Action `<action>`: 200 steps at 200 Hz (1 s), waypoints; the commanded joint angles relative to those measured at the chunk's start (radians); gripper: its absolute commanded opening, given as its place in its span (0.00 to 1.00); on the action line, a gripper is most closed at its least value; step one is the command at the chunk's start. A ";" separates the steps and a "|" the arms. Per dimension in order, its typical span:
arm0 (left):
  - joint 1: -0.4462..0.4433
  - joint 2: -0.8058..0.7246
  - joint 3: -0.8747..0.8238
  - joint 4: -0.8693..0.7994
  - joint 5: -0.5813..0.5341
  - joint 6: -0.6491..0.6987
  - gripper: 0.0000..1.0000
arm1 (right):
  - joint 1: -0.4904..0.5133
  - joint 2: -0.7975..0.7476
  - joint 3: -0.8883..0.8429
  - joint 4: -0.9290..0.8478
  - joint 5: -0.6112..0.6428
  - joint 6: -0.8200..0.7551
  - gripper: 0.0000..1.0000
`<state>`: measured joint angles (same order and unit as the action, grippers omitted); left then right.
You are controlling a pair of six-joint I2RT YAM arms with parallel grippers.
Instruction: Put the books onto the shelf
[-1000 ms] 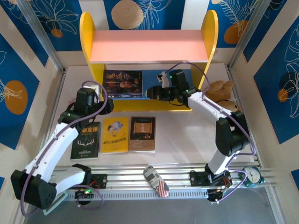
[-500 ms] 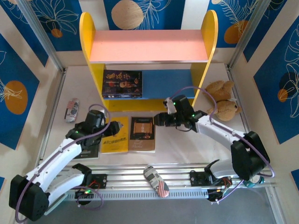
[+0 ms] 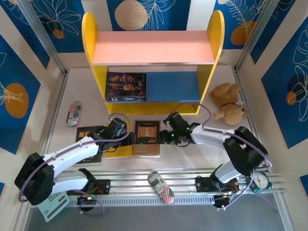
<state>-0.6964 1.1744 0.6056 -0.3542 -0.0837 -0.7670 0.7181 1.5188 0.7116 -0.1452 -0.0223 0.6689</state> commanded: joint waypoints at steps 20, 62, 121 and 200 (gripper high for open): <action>-0.027 0.059 0.044 0.054 -0.003 -0.027 0.68 | 0.052 0.120 0.124 -0.011 0.068 0.025 0.54; -0.042 0.089 0.043 0.070 0.001 -0.032 0.68 | 0.081 0.183 0.172 -0.072 0.136 0.011 0.51; -0.046 0.141 0.082 0.075 0.013 -0.009 0.68 | 0.074 0.225 0.139 -0.206 0.282 0.042 0.37; -0.071 0.242 0.136 0.089 0.027 0.008 0.67 | -0.043 0.148 0.012 -0.191 0.268 0.033 0.29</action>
<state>-0.7490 1.3937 0.7082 -0.2718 -0.0719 -0.7765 0.7403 1.6444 0.8089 -0.1642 0.1101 0.7166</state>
